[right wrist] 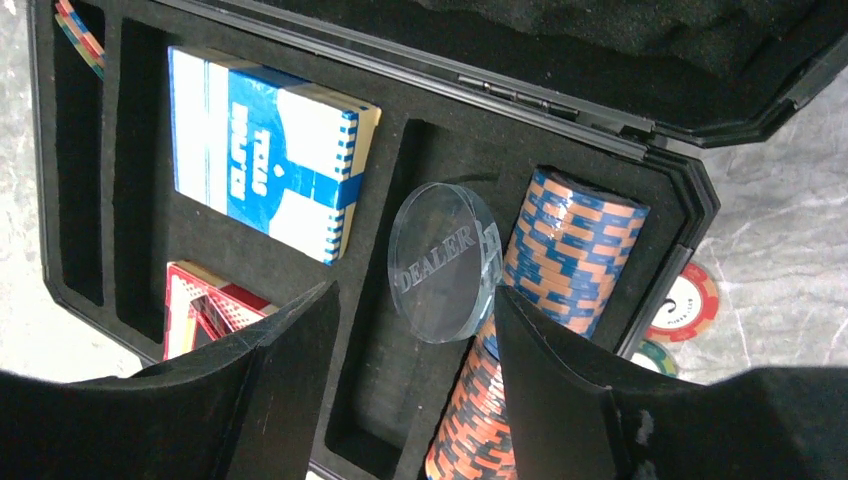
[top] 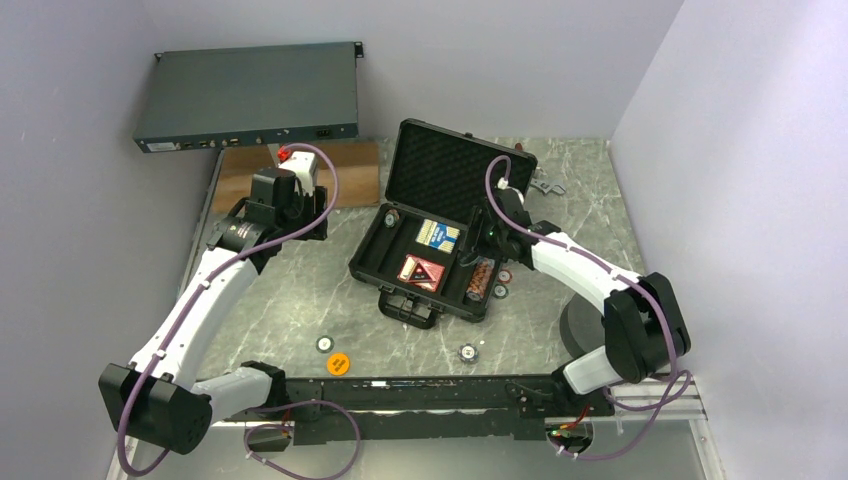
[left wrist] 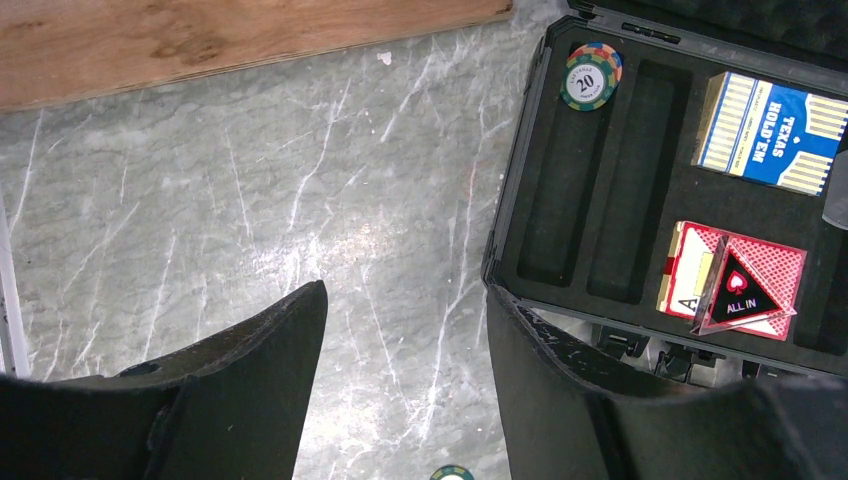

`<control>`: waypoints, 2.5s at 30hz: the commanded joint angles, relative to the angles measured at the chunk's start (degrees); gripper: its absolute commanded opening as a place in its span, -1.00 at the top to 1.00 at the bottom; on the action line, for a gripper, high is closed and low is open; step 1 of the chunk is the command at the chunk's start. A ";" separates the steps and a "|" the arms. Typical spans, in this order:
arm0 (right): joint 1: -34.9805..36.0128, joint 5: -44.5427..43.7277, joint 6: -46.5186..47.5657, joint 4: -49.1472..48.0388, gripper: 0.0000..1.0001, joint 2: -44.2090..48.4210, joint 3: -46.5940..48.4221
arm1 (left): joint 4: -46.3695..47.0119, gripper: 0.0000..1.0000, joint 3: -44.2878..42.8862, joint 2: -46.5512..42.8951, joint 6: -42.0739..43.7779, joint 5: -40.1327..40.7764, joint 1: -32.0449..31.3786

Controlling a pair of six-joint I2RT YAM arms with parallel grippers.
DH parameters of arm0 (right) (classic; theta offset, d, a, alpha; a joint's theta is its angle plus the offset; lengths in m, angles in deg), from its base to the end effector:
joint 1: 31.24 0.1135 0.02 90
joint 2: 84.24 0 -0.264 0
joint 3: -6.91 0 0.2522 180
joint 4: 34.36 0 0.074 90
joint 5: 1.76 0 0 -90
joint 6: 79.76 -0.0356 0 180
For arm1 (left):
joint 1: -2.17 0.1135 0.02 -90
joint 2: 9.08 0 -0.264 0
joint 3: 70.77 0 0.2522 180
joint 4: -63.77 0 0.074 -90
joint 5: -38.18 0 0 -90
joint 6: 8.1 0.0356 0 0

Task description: Pack up texas hold em set

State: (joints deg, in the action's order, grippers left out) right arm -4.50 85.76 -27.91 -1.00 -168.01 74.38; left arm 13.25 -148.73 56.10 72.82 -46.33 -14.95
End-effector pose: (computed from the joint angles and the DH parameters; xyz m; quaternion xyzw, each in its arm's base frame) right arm 0.2725 0.1356 0.2216 0.1007 0.9331 0.1678 0.3018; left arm 0.2320 -0.0679 0.3419 0.0418 0.8960 -0.0578 0.4382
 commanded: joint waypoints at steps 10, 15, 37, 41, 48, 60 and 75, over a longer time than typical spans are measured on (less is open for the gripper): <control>-0.29 7.54 1.80 -8.86 -0.22 1.19 -1.71 | 0.28 -0.30 -0.34 -0.87 0.52 0.99 -0.45; -0.29 10.36 2.53 -11.54 -0.21 1.19 -0.80 | 0.19 -0.30 -0.43 -0.60 0.47 1.05 -0.54; 5.23 14.17 7.66 -8.17 -0.20 -5.21 11.72 | 0.01 -0.30 -0.57 -0.32 0.56 0.92 -0.65; 5.25 9.39 8.75 -3.05 -0.21 -3.41 13.55 | 0.01 -0.30 -0.66 -0.33 0.49 0.41 -0.72; 5.42 -3.04 3.84 5.94 -0.27 -0.55 15.81 | -0.14 -0.30 -0.74 -0.24 0.52 0.34 -0.72; 5.59 -12.79 -2.86 16.36 -0.07 -8.32 21.31 | -0.23 -0.30 -0.70 -0.26 0.56 0.50 -0.80; 5.78 -8.13 -1.47 14.33 -0.08 -13.77 19.85 | -0.26 -0.30 -0.83 -0.24 0.65 0.46 -0.98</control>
State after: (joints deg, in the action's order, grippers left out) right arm 1.05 77.28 -29.94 13.73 -181.32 93.46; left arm 12.40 -148.73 56.13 73.23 -45.95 -15.67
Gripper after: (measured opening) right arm 0.542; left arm 0.652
